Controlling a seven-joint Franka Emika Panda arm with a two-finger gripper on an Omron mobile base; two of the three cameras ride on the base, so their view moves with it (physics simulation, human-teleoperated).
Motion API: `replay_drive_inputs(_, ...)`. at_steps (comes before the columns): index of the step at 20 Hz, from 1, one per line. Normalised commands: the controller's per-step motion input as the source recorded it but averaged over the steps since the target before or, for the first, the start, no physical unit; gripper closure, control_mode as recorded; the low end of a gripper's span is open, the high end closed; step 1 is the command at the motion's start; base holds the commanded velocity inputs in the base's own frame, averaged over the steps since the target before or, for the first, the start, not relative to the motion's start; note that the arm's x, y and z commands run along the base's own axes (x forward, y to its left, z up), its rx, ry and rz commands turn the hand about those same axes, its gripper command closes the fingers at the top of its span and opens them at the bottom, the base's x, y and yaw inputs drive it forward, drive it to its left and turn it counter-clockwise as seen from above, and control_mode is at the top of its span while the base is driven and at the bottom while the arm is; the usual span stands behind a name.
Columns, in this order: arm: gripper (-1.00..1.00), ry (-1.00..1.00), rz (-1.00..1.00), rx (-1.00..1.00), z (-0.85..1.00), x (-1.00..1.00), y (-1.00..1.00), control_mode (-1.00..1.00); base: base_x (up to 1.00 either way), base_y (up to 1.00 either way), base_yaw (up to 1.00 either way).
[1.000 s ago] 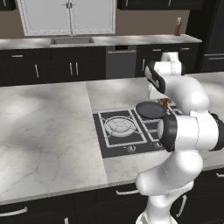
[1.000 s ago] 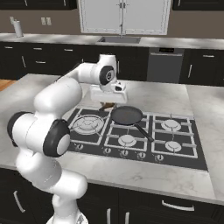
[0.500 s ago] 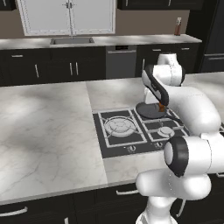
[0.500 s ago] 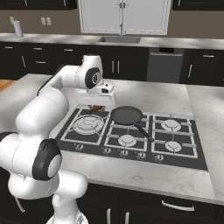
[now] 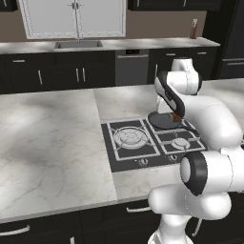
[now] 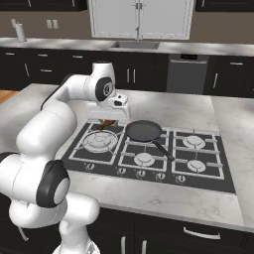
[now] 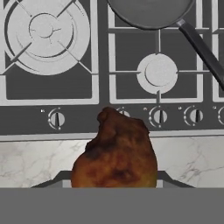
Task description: Place the chicken drumstick on the plate and place the bell pepper on the same plate.
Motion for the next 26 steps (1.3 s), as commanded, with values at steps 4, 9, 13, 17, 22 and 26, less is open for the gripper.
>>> replay_drive_inputs(4, 1.00, 0.00, 0.00, 0.00, 0.00, 0.00, 0.04, -1.00, 0.00, 0.00, 0.00)
replay_drive_inputs(9, 1.00, 0.00, 0.00, 0.00, 0.00, 0.00, 0.01, -1.00, 0.00, 0.00, 0.00)
replay_drive_inputs(13, 1.00, 0.00, 0.00, 0.00, 0.00, 0.00, 0.00, -1.00, 0.00, 0.00, 0.00)
replay_drive_inputs(17, 1.00, 0.00, 0.00, 0.00, 0.00, 0.00, 0.00, 1.00, -0.32, 0.00, 0.01)
replay_drive_inputs(22, 1.00, 0.00, 0.00, 0.00, 0.00, 0.00, 0.00, 1.00, -0.89, -0.09, 0.00)
replay_drive_inputs(26, 1.00, 0.00, 0.00, 0.00, 0.00, 0.00, 0.00, 1.00, -0.54, -0.43, -0.05)
